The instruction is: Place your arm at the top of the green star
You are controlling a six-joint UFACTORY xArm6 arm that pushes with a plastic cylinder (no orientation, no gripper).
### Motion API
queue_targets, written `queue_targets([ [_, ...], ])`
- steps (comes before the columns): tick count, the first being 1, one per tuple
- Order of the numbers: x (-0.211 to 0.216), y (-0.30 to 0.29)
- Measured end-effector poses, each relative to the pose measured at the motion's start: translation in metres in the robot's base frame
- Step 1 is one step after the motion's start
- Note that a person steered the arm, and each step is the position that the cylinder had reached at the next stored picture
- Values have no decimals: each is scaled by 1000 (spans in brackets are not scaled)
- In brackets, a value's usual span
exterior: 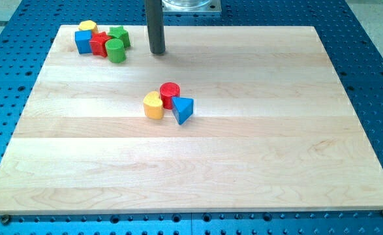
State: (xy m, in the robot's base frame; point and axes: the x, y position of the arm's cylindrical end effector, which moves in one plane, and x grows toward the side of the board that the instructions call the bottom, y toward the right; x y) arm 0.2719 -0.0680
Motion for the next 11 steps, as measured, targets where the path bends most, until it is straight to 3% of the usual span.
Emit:
queue_targets([
  [2,43,13],
  [5,98,134],
  [7,-5,74],
  [8,-73,17],
  [11,-79,-73],
])
